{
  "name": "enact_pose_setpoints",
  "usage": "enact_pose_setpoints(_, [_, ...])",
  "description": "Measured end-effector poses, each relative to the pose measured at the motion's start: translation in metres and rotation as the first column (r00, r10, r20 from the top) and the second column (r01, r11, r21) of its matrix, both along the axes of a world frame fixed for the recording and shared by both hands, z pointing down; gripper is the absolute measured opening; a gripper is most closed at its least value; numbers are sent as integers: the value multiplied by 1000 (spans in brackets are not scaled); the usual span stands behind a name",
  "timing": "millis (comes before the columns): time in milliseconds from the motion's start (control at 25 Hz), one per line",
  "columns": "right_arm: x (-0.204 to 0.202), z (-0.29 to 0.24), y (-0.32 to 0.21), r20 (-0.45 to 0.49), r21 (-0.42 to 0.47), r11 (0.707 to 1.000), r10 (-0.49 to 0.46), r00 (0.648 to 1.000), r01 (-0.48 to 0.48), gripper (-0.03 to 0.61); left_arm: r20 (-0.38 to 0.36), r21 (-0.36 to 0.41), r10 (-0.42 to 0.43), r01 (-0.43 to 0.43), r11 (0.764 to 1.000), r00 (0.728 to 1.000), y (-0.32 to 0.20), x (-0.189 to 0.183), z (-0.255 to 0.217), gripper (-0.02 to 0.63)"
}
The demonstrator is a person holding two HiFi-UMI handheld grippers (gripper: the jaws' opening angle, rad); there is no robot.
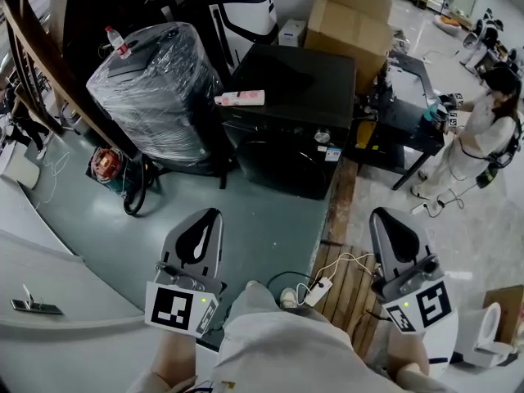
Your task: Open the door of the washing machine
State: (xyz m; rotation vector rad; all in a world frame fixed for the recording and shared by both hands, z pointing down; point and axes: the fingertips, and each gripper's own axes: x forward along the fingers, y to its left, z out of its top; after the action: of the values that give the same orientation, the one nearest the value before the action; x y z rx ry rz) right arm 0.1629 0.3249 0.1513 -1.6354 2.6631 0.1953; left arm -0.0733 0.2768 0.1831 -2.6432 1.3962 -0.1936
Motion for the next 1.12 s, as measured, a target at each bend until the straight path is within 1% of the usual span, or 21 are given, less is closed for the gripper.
enact_pose_setpoints(80, [-3,4,-1,3,-15,1000,-10,1000,10,26,-51,-13,-29,29,1000,998,0,-6,-1,29])
enact_pose_setpoints(120, [-4,4,0,4,-18,1000,-15,1000,15,26,-79,-16,-47,46,999,996,-1,-10,-3,40])
enact_pose_setpoints(160, [-6,4,0,3,-19,1000,-20,1000,20,26,-102,-17,-63,62,998,993,-2,-13,-5,85])
enact_pose_setpoints(200, [-6,4,-1,0,-18,1000,-23,1000,23,26,-118,-17,-77,75,997,990,-4,-17,-7,149])
enact_pose_setpoints(240, [-7,4,-3,-3,-17,1000,-25,1000,25,26,-127,-16,-87,86,996,988,-6,-20,-8,173])
enact_pose_setpoints(440, [-11,6,-16,5,-25,999,-23,1000,23,26,-120,-29,-112,109,994,986,-17,-29,-3,189])
enact_pose_setpoints(720, [-22,20,-50,-18,-61,998,-31,999,30,26,-178,-85,-139,126,988,974,-58,-38,12,227])
enact_pose_setpoints(840, [-29,26,-73,-24,-83,996,-36,999,34,26,-182,-106,-137,119,987,974,-82,-40,19,238])
enact_pose_setpoints(1120, [-38,50,-151,-29,-146,989,-29,999,25,26,-151,-171,-133,107,980,980,-158,-48,47,250])
